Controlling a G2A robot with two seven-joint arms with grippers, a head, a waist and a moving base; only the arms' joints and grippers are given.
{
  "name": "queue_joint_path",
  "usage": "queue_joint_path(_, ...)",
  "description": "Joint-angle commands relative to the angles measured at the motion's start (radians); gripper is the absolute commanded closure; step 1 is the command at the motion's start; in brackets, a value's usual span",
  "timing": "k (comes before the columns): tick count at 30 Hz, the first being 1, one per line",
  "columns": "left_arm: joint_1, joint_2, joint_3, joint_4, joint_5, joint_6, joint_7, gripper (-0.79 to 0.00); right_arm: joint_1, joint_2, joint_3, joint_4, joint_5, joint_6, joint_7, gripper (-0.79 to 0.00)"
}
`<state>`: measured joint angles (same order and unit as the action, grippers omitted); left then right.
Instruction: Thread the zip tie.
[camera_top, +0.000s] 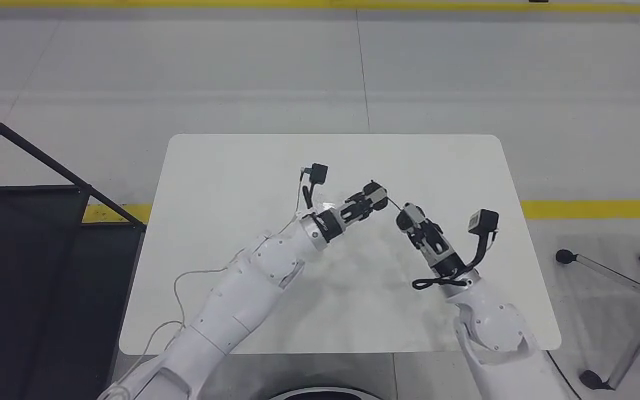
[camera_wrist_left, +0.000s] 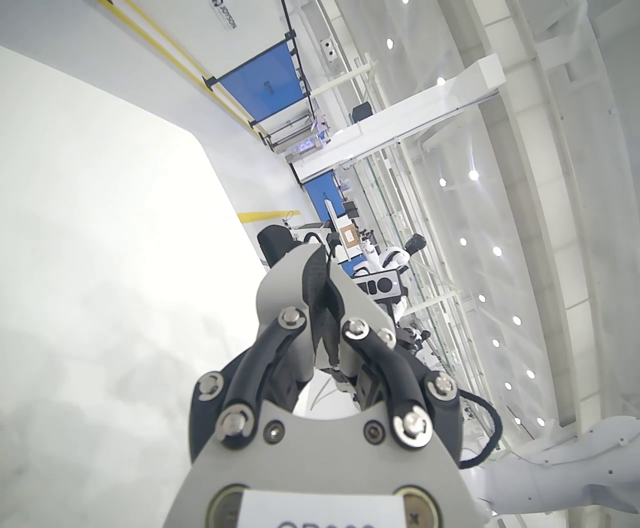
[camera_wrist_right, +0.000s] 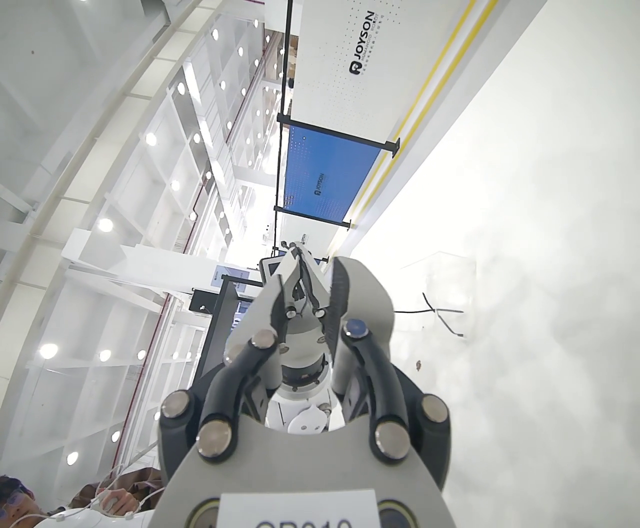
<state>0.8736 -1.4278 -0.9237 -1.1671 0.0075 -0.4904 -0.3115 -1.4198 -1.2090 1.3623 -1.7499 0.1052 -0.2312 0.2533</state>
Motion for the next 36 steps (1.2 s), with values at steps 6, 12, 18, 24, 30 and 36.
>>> queue_joint_path(6, 0.085, 0.033, -0.11, -0.111, 0.075, 0.074, 0.019, 0.0, 0.016, 0.001, 0.013, -0.037, -0.052, 0.038, -0.002, -0.785)
queue_joint_path(12, 0.184, 0.062, -0.196, -0.237, 0.156, 0.115, 0.009, 0.0, 0.018, 0.001, 0.014, -0.037, -0.054, 0.042, -0.001, -0.785)
queue_joint_path(18, 0.184, 0.062, -0.196, -0.237, 0.156, 0.115, 0.009, 0.0, 0.018, 0.001, 0.014, -0.037, -0.054, 0.042, -0.001, -0.785)
queue_joint_path(24, 0.196, 0.062, -0.21, -0.256, 0.148, 0.144, 0.042, 0.0, 0.029, 0.004, -0.005, -0.083, -0.165, 0.008, 0.035, -0.785)
queue_joint_path(30, 0.283, 0.082, -0.321, -0.344, 0.156, 0.193, 0.091, 0.0, 0.067, 0.008, -0.083, -0.158, -0.469, -0.02, 0.084, -0.785)
queue_joint_path(36, 0.406, 0.104, -0.428, -0.492, 0.202, 0.258, 0.088, 0.0, 0.13, 0.002, -0.183, -0.172, -0.676, -0.005, 0.128, -0.785)
